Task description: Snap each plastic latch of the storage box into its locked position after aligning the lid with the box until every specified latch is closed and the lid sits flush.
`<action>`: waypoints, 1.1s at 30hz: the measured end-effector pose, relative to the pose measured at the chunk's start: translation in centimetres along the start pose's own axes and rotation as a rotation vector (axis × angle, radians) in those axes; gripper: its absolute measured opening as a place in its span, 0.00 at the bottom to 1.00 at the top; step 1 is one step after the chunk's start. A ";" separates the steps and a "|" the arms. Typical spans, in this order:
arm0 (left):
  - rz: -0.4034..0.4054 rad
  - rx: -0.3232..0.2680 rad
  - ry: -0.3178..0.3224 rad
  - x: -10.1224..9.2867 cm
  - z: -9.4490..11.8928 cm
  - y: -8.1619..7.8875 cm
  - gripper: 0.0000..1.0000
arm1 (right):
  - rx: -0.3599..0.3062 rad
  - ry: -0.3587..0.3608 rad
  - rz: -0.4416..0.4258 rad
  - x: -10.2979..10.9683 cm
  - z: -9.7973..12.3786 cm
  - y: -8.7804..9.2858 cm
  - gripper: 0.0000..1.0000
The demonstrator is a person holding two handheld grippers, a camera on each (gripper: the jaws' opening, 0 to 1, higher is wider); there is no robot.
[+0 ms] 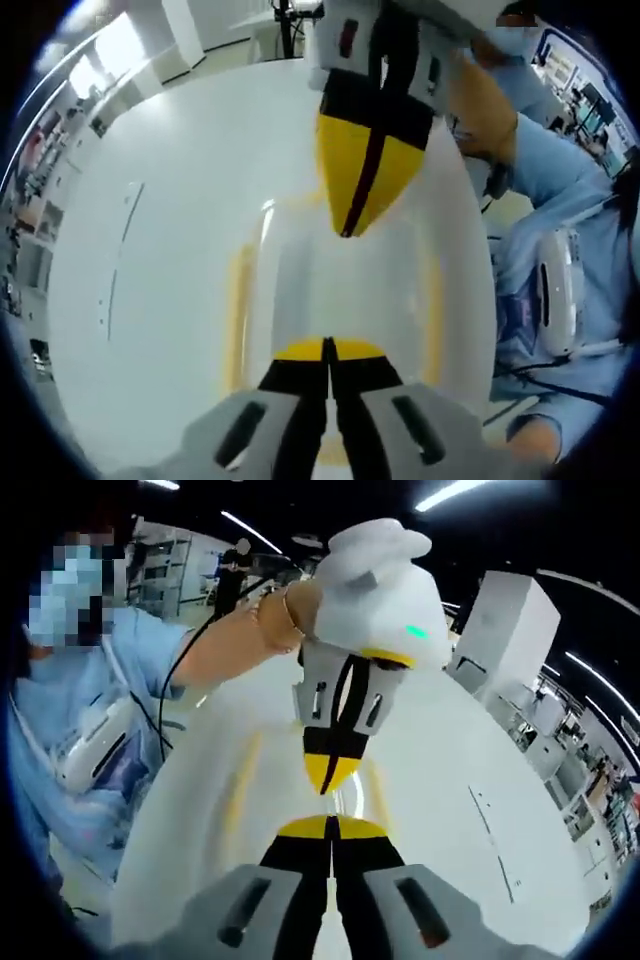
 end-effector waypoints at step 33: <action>-0.073 -0.297 0.037 0.5 2.1 3.9 0.00 | 0.493 -0.146 0.084 1.1 -5.5 0.1 0.00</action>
Point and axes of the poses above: the point that each gripper's makers call its tool centre point, and the gripper's own axes: z roughly backward along the fingers, x roughly to its left, y roughly out of its underside, the point moved 2 cm from there along z, roughly backward along the fingers, and after that the axes turned 2 degrees about -x, right-handed, at the moved point
